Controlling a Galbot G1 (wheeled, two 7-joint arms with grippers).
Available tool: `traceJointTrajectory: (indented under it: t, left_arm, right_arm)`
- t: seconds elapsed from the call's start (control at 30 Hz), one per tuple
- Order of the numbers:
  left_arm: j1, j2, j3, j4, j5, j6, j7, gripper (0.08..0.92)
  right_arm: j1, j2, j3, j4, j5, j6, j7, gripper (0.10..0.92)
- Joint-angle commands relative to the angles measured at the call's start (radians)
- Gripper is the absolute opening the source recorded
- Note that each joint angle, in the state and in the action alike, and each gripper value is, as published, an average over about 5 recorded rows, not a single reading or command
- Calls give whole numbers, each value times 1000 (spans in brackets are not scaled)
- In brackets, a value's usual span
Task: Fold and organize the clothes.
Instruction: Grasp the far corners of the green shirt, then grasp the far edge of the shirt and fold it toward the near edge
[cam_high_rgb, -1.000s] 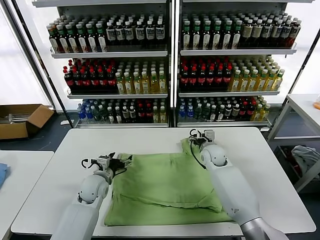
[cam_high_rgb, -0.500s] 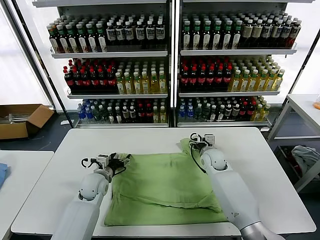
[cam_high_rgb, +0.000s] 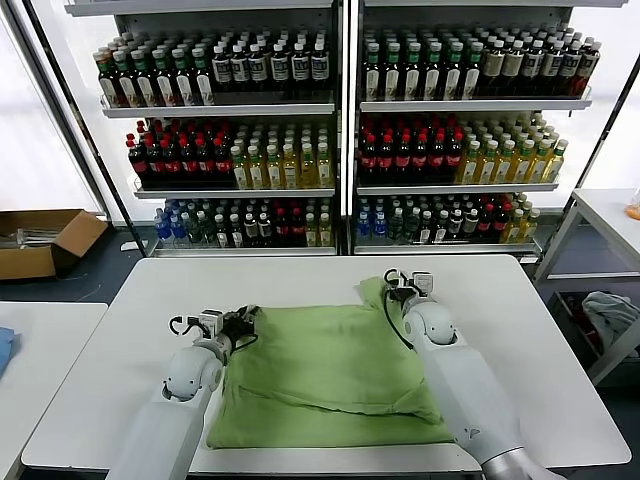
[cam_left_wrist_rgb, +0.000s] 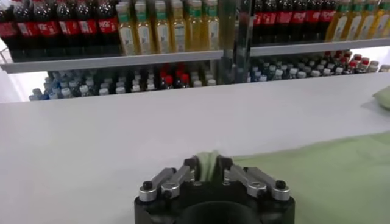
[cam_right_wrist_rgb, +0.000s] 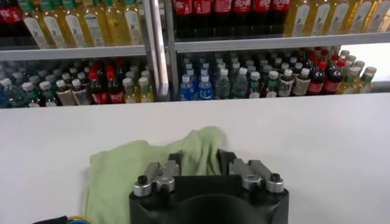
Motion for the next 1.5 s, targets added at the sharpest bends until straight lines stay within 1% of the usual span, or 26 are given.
traceJointTrajectory:
  t: [0.03, 0.13, 0.2, 0.3, 0.6, 0.8, 1.0, 1.3, 1.5]
  left_arm:
    - [1, -1, -1, 1, -7, -2, 2, 207]
    - [3, -2, -3, -7, -10, -16, 2, 127]
    - [6, -2, -5, -13, -13, -33, 4, 97]
    - [9, 2, -11, -25, -23, -63, 7, 88]
    - [29, 12, -27, -94, -37, -130, 4, 88]
    - [70, 22, -31, -164, -31, -125, 7, 88]
    - [145, 45, -38, -247, -15, -123, 9, 88]
    - [303, 61, -62, -398, -1, -124, 16, 88]
    - [371, 56, -83, -429, 12, -134, 21, 88]
  right_arm:
    - [-15, -4, -4, 32, 4, -4, -3, 308]
    - [-28, -10, -8, 71, 4, -4, -4, 222]
    - [-35, -14, -6, 99, 5, -4, -6, 161]
    - [-43, -16, 8, 145, -4, -3, -13, 111]
    - [-69, -36, 52, 300, -21, -3, -26, 106]
    - [-126, -56, 64, 425, -31, -4, -13, 106]
    - [-243, -69, 90, 565, -68, -5, -3, 106]
    - [-493, -60, 163, 727, -165, -2, -4, 106]
    - [-599, -54, 242, 748, -161, -1, 9, 106]
